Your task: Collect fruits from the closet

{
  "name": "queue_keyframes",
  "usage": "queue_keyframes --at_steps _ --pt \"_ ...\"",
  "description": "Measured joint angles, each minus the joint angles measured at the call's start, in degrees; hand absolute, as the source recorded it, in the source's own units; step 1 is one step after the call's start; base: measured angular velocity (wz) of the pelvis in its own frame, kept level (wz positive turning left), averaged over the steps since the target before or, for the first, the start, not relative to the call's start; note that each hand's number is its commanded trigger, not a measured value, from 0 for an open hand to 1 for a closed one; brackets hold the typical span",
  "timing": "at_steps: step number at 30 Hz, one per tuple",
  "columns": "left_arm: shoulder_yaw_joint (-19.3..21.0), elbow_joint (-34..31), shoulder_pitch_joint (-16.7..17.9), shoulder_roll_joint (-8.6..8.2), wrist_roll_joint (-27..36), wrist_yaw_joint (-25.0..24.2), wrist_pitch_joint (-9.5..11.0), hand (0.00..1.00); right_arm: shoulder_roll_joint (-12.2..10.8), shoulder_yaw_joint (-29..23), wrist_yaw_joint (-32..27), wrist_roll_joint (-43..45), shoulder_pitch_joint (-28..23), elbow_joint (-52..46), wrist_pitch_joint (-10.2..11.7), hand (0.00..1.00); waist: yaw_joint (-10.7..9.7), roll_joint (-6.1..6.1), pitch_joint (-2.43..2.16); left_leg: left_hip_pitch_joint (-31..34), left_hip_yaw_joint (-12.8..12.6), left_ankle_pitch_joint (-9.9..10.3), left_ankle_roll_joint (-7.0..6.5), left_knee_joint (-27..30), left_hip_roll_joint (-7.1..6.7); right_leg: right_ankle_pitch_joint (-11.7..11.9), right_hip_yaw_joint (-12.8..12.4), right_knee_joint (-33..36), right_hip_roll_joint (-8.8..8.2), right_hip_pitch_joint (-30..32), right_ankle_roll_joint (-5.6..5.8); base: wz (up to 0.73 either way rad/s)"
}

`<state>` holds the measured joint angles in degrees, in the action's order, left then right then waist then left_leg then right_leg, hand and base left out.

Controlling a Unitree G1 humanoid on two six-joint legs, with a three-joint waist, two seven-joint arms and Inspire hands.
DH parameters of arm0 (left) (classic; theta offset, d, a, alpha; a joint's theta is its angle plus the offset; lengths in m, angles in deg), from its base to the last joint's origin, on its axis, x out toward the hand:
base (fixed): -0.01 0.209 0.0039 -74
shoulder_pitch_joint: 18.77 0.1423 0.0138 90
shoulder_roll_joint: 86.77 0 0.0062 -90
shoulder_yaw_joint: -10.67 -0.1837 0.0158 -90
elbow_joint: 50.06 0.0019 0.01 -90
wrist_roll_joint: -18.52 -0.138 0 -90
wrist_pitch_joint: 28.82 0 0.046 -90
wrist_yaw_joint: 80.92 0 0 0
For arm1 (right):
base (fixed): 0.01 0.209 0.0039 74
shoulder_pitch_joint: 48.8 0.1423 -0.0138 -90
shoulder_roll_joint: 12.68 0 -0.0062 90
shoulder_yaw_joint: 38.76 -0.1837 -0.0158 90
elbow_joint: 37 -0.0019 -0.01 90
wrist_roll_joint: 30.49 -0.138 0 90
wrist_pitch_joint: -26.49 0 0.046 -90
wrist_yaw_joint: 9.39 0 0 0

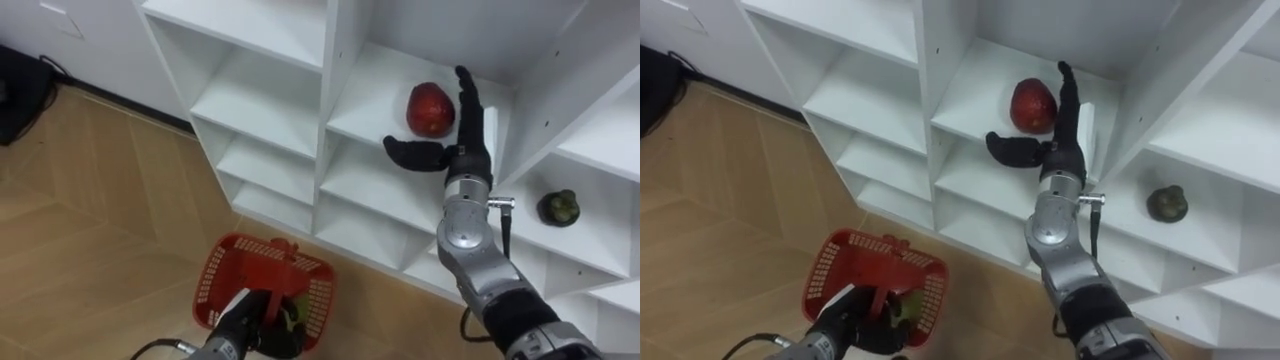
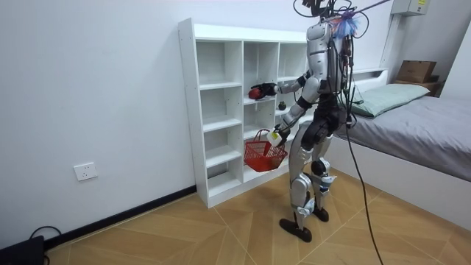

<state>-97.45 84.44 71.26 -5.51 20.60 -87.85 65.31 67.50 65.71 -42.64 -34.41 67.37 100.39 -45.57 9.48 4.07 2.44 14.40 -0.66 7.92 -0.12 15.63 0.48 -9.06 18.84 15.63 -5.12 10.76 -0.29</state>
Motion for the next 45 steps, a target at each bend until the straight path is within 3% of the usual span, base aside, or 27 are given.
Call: queue_keyframes --at_steps 2,24,41,45 --pt "-0.1 0.0 -0.3 0.07 0.1 0.0 0.0 1.0 0.3 -0.5 -0.4 0.0 0.4 0.7 0.2 1.0 0.0 -0.07 -0.01 0.0 0.0 0.0 0.0 0.0 0.01 0.0 0.0 0.0 0.0 0.0 0.0 0.0" --pt "-0.1 4.9 -1.8 0.67 0.1 -2.4 0.0 1.0 1.2 -0.9 -1.7 -0.1 1.8 1.5 -0.5 1.0 0.7 -0.08 -0.07 0.0 -0.3 -0.1 -0.06 -0.8 -0.01 0.0 -0.8 -0.5 0.15 0.3 -0.02 0.0" --pt "-0.2 4.6 -3.1 -0.4 0.7 -1.1 0.1 1.0 0.8 -0.2 -0.1 0.0 1.9 1.4 0.3 1.0 0.3 -0.58 -0.1 0.0 -0.6 -0.1 -0.09 -0.4 0.07 0.0 -1.6 0.1 0.17 0.7 -0.01 0.0" --pt "0.0 4.5 -3.9 -0.5 0.7 -0.6 1.2 1.0 1.0 0.2 2.1 0.5 1.0 -0.6 0.4 1.0 0.1 -0.85 -0.28 0.4 -0.9 -0.1 -0.09 -0.4 0.06 0.0 -2.0 0.9 0.08 1.6 -0.01 -0.05"
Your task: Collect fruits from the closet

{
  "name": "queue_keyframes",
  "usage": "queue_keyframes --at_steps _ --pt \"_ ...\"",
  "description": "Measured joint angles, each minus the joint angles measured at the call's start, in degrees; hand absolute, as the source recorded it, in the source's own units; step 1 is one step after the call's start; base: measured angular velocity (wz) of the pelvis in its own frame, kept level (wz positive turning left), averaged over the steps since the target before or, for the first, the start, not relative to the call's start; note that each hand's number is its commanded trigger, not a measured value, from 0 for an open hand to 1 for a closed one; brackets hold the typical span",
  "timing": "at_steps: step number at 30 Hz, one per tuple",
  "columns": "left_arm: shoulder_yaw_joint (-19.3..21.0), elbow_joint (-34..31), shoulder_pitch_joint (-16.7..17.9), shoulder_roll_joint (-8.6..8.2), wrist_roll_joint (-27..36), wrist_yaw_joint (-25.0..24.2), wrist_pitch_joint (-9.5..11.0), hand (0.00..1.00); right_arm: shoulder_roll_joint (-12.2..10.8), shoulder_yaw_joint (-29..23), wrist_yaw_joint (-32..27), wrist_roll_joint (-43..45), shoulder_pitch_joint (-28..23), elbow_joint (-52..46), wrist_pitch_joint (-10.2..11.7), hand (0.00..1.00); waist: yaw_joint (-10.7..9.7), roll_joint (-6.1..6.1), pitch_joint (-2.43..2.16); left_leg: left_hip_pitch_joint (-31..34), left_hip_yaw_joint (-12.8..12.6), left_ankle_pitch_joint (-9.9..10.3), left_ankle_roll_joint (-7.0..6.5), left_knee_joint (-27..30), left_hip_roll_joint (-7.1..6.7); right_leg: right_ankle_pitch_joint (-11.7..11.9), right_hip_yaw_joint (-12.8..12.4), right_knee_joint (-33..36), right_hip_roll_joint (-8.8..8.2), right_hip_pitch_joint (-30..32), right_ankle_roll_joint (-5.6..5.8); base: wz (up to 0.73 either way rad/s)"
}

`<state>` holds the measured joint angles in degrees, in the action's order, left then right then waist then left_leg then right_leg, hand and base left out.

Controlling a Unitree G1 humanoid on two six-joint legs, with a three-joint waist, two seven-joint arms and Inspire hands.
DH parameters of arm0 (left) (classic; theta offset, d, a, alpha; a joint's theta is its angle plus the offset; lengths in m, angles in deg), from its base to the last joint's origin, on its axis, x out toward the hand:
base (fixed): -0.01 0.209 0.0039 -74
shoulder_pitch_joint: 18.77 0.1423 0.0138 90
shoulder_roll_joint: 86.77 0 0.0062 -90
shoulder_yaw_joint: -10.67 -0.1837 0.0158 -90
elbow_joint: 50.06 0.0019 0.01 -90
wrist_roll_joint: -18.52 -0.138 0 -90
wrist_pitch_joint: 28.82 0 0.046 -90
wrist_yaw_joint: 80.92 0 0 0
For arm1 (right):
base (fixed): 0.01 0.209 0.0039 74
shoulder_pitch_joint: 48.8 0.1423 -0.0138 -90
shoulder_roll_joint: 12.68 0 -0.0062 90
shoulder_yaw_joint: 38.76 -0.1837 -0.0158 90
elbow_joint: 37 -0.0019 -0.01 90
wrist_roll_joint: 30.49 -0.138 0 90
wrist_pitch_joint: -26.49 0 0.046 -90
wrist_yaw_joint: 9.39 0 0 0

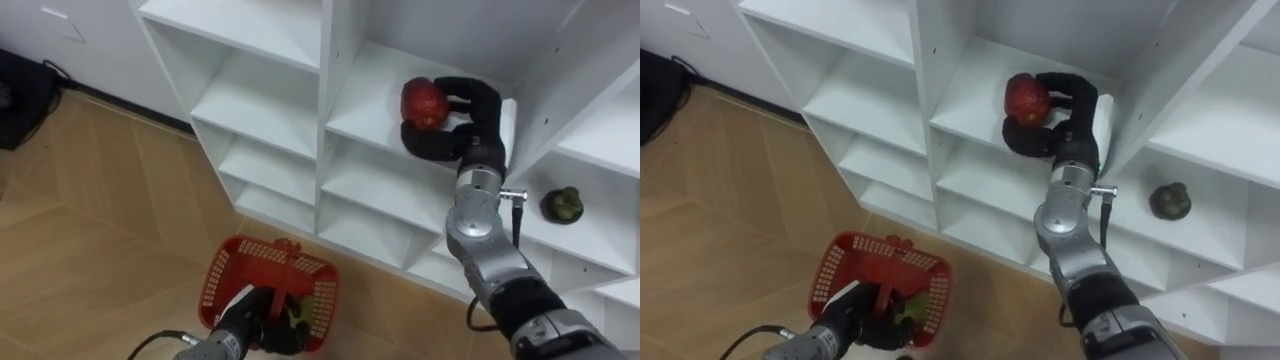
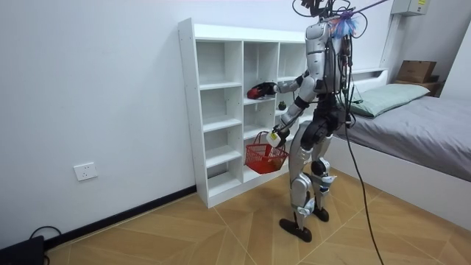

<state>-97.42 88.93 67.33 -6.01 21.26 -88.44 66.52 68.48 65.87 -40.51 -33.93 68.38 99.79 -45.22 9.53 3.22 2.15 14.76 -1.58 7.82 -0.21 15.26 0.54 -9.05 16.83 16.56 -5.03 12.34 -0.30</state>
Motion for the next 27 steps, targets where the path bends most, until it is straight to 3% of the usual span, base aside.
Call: queue_keyframes --at_steps 4,7,12,14,16,18,24,27 --pt "0.0 0.0 -0.7 0.21 0.0 1.1 1.1 1.0 0.2 1.0 2.2 0.4 -3.0 -3.4 0.5 1.0 -0.3 0.16 -0.2 0.1 -0.7 0.0 -0.03 0.1 -0.04 0.0 -1.0 0.2 0.01 0.5 0.0 -0.09" --pt "0.0 -0.1 -0.7 0.45 0.0 2.2 1.3 1.0 0.4 2.6 4.6 0.8 -6.4 -7.8 0.7 1.0 -1.9 0.22 -0.42 0.2 -0.8 0.0 -0.05 0.2 0.0 0.0 -1.1 0.2 -0.02 0.6 0.0 0.0" --pt "0.0 -2.2 -0.6 0.5 0.0 3.5 2.3 1.0 1.4 3.1 9.5 2.0 -12.1 -14.6 1.0 1.0 -3.0 0.17 -0.54 -0.2 -2.1 0.0 -0.1 0.0 0.24 0.0 -2.1 0.2 0.1 0.8 0.0 -0.11" --pt "0.1 -2.4 -0.6 0.51 0.0 3.5 3.3 1.0 2.8 4.4 11.1 2.3 -14.0 -16.6 1.0 1.0 -2.9 0.23 -0.84 -0.8 -3.1 0.0 -0.1 -0.4 0.34 0.0 -2.8 0.3 0.12 0.8 0.0 -0.19" --pt "0.1 -2.4 -0.6 0.5 0.0 3.5 3.9 1.0 3.7 4.5 13.7 2.8 -16.9 -18.8 0.9 1.0 -3.4 0.23 -1.54 -1.2 -3.5 0.0 -0.1 -0.6 0.35 0.0 -3.0 0.3 0.13 0.8 0.01 -0.12" --pt "0.2 -2.4 -0.4 0.52 -0.1 3.5 4.2 1.0 4.5 4.4 15.5 4.1 -18.3 -19.0 0.7 1.0 -3.8 0.04 -1.74 -1.5 -3.9 0.0 -0.1 -0.7 0.46 0.1 -3.5 0.3 0.2 0.7 -0.01 -0.1" --pt "2.3 -2.3 -0.2 1.42 -0.1 3.6 4.7 1.0 6.4 4.1 19.8 10.8 -22.8 -21.8 0.2 1.0 -5.4 -0.18 -1.75 -1.5 -4.6 0.0 -0.08 -0.7 0.87 0.3 -4.6 0.6 0.36 1.2 -0.28 -0.08" --pt "2.4 -2.3 0.1 1.89 0.0 3.8 6.0 1.0 7.1 4.1 20.4 10.8 -24.3 -24.0 0.4 1.0 -6.3 -0.35 -1.68 -1.5 -5.2 0.0 -0.08 -0.7 0.82 0.3 -5.3 1.0 0.57 1.7 -0.27 -0.1"
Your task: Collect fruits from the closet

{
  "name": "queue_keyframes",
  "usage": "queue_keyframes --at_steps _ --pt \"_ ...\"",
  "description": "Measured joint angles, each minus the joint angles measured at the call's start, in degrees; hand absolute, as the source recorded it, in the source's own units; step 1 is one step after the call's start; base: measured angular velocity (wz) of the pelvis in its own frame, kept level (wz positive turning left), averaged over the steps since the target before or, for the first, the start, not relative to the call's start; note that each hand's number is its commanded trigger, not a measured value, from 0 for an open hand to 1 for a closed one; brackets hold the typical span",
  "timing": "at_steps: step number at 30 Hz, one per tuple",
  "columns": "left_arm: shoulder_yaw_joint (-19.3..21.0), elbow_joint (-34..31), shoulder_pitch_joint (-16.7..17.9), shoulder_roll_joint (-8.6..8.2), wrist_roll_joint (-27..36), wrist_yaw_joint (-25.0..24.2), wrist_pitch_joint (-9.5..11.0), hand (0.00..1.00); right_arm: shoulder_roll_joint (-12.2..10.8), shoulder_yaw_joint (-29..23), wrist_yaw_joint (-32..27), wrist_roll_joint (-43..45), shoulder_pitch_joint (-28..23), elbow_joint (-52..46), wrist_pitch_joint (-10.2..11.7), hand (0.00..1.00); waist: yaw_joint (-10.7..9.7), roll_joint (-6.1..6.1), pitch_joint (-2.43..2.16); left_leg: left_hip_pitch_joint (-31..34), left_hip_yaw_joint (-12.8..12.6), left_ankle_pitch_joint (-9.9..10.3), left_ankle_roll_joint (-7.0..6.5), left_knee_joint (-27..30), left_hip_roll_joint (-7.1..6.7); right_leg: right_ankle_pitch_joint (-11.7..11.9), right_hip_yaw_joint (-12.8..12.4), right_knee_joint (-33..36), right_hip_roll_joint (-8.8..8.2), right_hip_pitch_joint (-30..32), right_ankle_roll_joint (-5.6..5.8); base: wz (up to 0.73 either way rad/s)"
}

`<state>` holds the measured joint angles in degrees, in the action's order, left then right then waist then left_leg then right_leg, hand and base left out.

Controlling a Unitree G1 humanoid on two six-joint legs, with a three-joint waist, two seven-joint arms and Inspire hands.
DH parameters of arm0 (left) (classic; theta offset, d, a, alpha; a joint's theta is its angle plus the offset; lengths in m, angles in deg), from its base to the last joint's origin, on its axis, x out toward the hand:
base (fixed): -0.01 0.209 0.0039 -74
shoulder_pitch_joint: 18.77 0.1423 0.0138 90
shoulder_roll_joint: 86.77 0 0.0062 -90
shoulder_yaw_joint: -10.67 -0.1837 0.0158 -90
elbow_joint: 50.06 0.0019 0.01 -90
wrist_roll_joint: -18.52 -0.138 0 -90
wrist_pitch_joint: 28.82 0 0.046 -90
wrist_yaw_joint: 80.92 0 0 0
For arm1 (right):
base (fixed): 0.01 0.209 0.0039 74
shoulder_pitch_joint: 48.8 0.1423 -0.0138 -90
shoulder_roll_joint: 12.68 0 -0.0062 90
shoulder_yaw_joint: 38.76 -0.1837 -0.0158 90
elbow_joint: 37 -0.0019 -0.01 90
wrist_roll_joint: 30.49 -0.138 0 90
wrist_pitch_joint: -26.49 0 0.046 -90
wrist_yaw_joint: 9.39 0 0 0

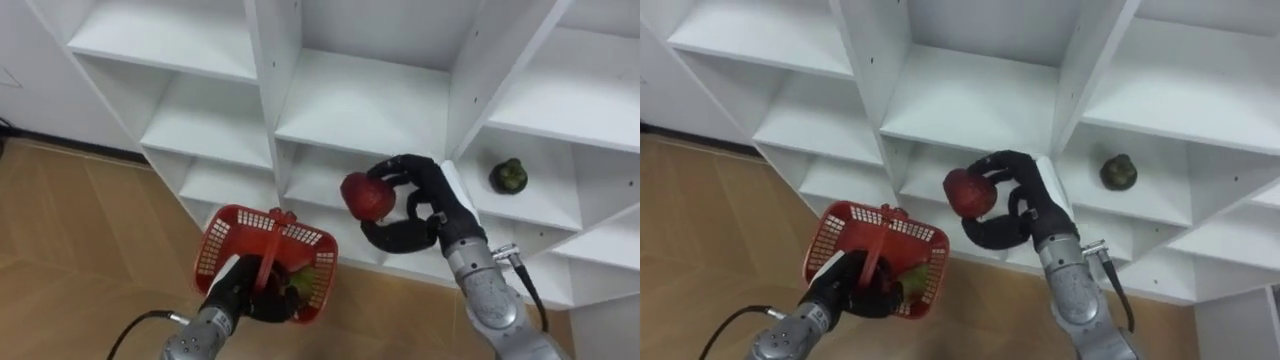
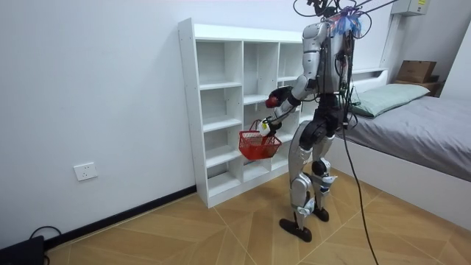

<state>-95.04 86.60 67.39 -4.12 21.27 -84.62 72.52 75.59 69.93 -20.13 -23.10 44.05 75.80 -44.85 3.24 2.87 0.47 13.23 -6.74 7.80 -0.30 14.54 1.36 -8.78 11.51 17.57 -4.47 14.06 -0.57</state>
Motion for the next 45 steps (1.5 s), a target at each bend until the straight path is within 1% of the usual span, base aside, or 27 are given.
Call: queue_keyframes --at_steps 3,4,7,10,14,17,22,25,31,40,45 --pt "0.0 0.0 0.0 0.18 0.0 0.6 1.2 1.0 0.2 0.1 0.9 -0.1 -1.9 -1.5 0.1 1.0 -1.1 -0.22 0.11 0.0 -0.5 0.0 -0.05 0.1 0.06 0.0 -0.3 0.1 0.05 0.2 0.05 -0.08" --pt "0.0 0.0 -0.1 0.42 0.0 0.6 1.6 1.0 0.2 0.1 2.0 -0.1 -2.2 -1.5 0.1 1.0 -1.4 -0.25 0.13 0.0 -1.0 0.0 -0.06 0.0 0.12 0.0 -0.5 0.2 0.06 0.6 0.05 -0.17" --pt "0.0 0.5 -0.2 0.73 0.0 0.6 2.3 1.0 0.2 0.1 3.8 -0.1 -2.5 -1.5 0.1 1.0 -1.9 -0.64 0.39 0.0 -1.8 0.1 -0.07 0.0 0.36 0.2 -0.9 0.2 0.17 1.0 -0.09 -0.15" --pt "0.0 0.6 -0.2 1.07 0.1 0.5 2.5 1.0 0.2 0.1 4.6 -0.2 -3.0 -1.5 0.1 1.0 -2.2 -0.85 0.52 0.0 -2.3 0.2 0.12 0.0 0.89 0.3 -1.2 0.0 0.55 1.0 -0.31 -0.08" --pt "0.0 0.5 -0.2 1.02 0.1 0.3 2.5 1.0 0.2 0.1 6.2 -0.1 -3.3 -1.5 0.1 1.0 -2.8 -1.44 0.68 0.1 -2.5 0.3 0.27 0.0 1.05 0.3 -1.6 0.0 0.7 1.2 -0.36 -0.03" --pt "0.0 -0.1 -0.6 0.83 0.2 0.3 2.8 1.0 0.3 0.2 7.2 -0.1 -3.6 -1.5 0.1 1.0 -3.0 -1.91 0.63 0.2 -2.8 0.4 0.34 0.0 1.03 0.4 -2.1 0.1 0.98 1.7 -0.37 -0.1" --pt "-1.2 -1.8 -0.8 0.84 3.4 -0.8 3.0 1.0 0.4 0.2 7.1 0.6 -4.7 -1.5 0.1 1.0 -3.0 -1.92 0.62 0.2 -2.8 0.4 0.34 -0.3 0.97 0.3 -2.2 0.1 1.0 1.9 -0.37 -0.01" --pt "-1.4 -2.8 -0.8 0.8 3.5 -2.3 3.1 1.0 0.4 0.4 7.2 2.4 -5.0 -1.5 0.1 1.0 -2.9 -1.92 0.62 0.1 -2.8 0.4 0.34 -0.4 0.96 0.3 -2.5 0.1 1.11 1.9 -0.37 0.0" --pt "-1.6 -4.1 -0.9 0.77 4.6 -5.0 3.5 1.0 0.4 0.6 7.2 2.9 -5.2 -1.5 0.1 1.0 -2.9 -1.88 0.58 0.1 -2.9 0.4 0.34 -0.4 0.96 0.4 -2.8 0.1 1.18 1.9 -0.37 0.0" --pt "-3.7 -4.1 -0.9 0.86 6.7 -9.6 3.5 1.0 0.7 1.5 7.2 2.8 -5.2 -1.5 0.0 1.0 -3.0 -1.85 0.56 0.1 -2.9 0.4 0.34 0.0 0.98 0.4 -3.1 0.3 1.17 1.9 -0.38 0.0" --pt "-4.6 -6.3 -0.9 0.95 6.7 -11.0 3.5 1.0 0.7 1.6 7.1 2.8 -5.3 -1.4 0.0 1.0 -3.0 -1.88 0.53 0.2 -2.9 0.4 0.34 0.2 1.0 0.4 -3.5 0.2 1.24 2.1 -0.4 -0.02"
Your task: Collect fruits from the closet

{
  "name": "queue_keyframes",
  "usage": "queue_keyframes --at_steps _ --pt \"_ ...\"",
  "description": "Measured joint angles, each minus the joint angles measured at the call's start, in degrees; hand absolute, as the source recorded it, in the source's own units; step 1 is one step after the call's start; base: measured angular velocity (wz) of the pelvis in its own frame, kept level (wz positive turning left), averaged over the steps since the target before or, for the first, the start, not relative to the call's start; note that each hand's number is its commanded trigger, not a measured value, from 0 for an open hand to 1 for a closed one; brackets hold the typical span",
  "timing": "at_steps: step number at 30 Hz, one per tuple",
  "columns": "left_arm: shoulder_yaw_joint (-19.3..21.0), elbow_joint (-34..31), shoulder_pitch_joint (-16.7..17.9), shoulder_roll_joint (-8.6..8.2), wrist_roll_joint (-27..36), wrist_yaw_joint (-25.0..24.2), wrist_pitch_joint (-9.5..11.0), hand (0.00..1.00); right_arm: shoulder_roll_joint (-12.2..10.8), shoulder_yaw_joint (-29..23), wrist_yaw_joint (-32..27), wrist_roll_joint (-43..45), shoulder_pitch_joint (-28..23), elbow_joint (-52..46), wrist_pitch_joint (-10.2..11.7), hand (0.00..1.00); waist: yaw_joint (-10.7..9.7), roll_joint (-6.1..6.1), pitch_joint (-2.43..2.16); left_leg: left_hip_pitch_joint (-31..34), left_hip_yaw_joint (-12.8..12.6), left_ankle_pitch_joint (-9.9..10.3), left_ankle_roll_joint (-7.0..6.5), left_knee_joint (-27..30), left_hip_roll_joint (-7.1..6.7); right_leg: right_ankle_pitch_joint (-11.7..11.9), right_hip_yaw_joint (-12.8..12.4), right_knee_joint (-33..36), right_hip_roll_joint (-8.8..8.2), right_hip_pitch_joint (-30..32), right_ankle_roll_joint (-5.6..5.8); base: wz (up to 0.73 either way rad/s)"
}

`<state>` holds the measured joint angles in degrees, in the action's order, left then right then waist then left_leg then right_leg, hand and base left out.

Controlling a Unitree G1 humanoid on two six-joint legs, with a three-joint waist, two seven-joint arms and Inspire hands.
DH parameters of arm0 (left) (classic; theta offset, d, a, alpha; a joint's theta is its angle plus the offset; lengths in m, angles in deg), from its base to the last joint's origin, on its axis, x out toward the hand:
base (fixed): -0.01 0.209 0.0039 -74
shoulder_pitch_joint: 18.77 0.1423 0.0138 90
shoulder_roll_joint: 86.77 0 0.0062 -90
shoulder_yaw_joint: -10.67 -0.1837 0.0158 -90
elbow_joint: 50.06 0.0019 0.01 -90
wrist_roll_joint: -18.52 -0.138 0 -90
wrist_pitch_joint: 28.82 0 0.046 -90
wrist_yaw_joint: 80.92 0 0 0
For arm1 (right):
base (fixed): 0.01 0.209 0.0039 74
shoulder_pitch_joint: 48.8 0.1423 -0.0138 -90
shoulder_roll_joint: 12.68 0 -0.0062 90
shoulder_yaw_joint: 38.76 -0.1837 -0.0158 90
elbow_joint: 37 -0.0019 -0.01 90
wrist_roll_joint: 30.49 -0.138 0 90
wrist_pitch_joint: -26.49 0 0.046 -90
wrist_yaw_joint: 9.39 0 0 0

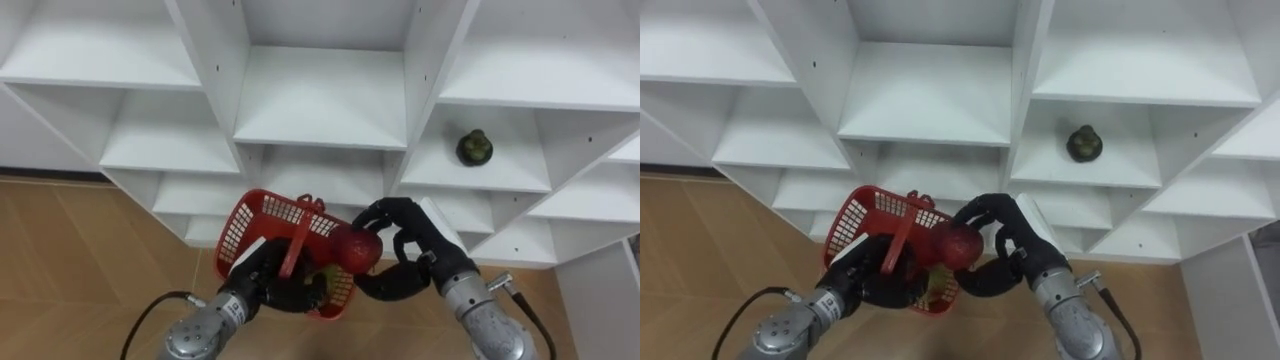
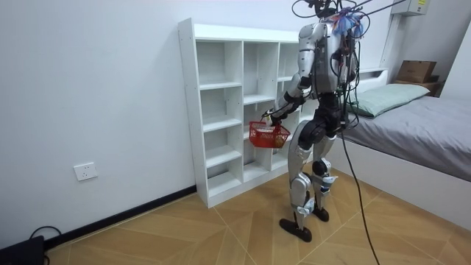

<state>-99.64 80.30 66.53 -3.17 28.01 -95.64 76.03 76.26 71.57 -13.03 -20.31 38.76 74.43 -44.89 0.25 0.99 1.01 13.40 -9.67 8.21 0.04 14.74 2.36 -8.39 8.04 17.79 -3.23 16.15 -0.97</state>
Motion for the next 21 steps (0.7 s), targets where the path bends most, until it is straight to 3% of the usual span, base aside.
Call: queue_keyframes --at_steps 4,5,6,7,11,21 --pt "-0.5 -1.0 0.0 -0.08 0.0 -1.1 0.0 1.0 0.0 0.4 -0.6 0.0 0.0 0.2 0.0 1.0 0.0 -0.24 -0.18 0.0 0.0 0.0 0.0 0.1 0.05 0.1 0.0 0.0 0.06 0.0 -0.06 0.0" --pt "-0.6 -1.0 0.0 -0.06 0.0 -1.1 0.0 1.0 0.1 0.5 -0.6 -0.1 0.0 0.2 0.0 0.82 0.0 -0.33 -0.23 0.0 0.0 0.0 0.0 0.1 0.06 0.1 0.0 0.0 0.06 0.0 -0.06 0.0" --pt "-0.7 -1.0 0.0 -0.06 0.1 -1.4 0.0 1.0 0.2 0.6 -0.6 -0.2 0.0 0.2 -0.1 0.38 0.0 -0.52 -0.36 0.0 0.0 0.0 0.0 0.1 0.05 0.1 0.0 0.0 0.06 0.0 -0.06 0.0" --pt "-0.7 -1.0 0.0 -0.05 0.1 -1.8 0.0 1.0 0.3 0.7 -0.6 -0.1 0.0 0.2 -0.1 0.0 0.0 -0.67 -0.47 0.0 0.0 0.0 0.0 0.1 0.06 0.1 -0.1 0.0 0.06 0.0 -0.06 0.0" --pt "-0.8 -3.3 0.8 0.07 1.7 -3.4 -0.1 1.0 0.2 0.7 -0.7 1.4 0.0 0.2 -1.3 0.0 -0.2 -0.77 -0.54 0.0 0.1 0.0 0.0 0.1 0.06 0.1 -0.1 0.1 0.02 0.0 -0.06 0.0" --pt "-1.5 -7.0 2.3 0.23 2.9 -6.9 -1.2 1.0 0.2 0.7 -0.4 4.1 -0.2 0.3 -1.3 0.0 -0.7 -0.87 -0.48 -0.4 0.2 0.0 0.04 0.1 0.22 0.2 0.0 -0.3 0.19 -0.5 -0.11 0.0"
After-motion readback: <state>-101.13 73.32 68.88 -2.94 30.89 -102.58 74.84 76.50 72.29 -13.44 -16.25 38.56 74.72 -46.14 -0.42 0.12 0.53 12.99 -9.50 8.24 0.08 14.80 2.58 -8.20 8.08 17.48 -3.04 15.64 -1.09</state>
